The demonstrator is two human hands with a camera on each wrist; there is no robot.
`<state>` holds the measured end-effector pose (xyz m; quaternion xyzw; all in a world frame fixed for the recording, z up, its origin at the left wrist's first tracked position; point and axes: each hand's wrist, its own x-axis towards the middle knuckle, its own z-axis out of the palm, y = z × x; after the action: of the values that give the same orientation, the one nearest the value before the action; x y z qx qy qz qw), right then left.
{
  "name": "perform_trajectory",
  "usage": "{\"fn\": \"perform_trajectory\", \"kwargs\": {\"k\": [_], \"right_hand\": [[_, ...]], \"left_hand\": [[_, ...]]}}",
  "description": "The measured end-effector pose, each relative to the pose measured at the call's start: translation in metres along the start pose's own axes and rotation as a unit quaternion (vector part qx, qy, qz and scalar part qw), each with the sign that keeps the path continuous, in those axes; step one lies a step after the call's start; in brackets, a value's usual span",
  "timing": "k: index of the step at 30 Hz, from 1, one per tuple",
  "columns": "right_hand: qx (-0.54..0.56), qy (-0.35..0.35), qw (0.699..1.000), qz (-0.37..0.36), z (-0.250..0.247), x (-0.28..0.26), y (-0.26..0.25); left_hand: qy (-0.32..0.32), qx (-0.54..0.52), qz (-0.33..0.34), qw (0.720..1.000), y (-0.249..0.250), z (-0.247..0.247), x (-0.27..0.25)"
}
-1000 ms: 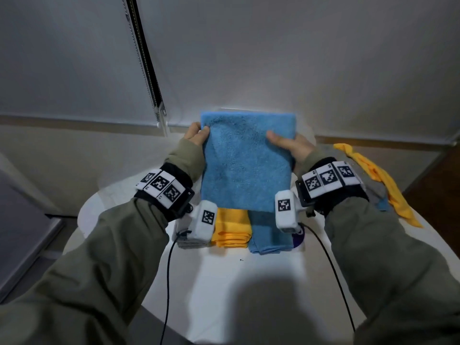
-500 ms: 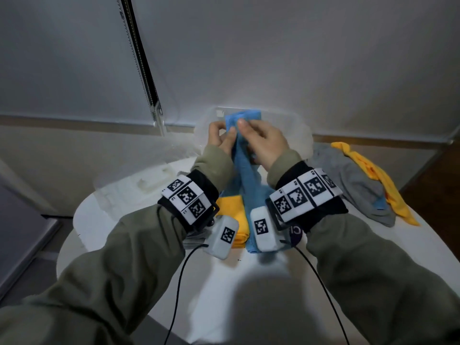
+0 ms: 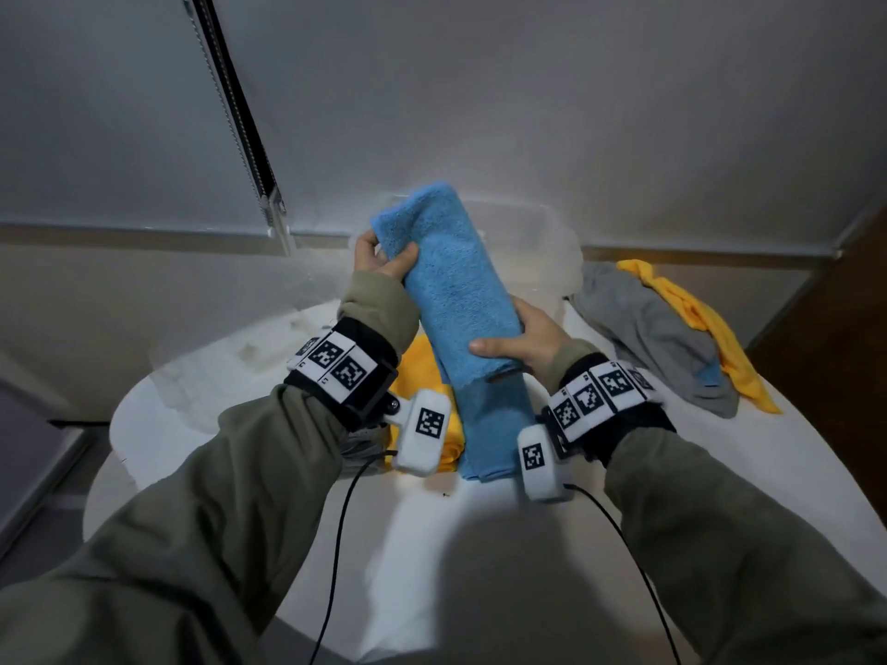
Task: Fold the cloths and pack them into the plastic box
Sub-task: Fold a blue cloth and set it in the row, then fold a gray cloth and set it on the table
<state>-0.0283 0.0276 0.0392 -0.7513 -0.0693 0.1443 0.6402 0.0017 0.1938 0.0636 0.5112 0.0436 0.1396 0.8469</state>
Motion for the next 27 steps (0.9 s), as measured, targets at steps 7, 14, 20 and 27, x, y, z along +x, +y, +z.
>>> {"fn": "perform_trajectory", "kwargs": {"k": [7, 14, 20, 27], "right_hand": [[0.101, 0.057, 0.986, 0.122, -0.013, -0.006, 0.064], [0.066, 0.084, 0.93, 0.352, 0.002, -0.009, 0.117], [-0.229, -0.041, 0.917, 0.323, -0.017, -0.008, 0.098], [-0.226, -0.011, 0.905, 0.359, -0.093, -0.01, 0.091]], "left_hand": [[-0.091, 0.215, -0.225, 0.946, -0.041, -0.006, -0.013], [-0.137, 0.585, -0.222, 0.768, -0.106, -0.025, -0.028], [-0.415, 0.742, -0.142, 0.507, -0.12, -0.009, -0.031], [-0.363, 0.804, -0.076, 0.465, -0.101, 0.049, -0.02]]}}
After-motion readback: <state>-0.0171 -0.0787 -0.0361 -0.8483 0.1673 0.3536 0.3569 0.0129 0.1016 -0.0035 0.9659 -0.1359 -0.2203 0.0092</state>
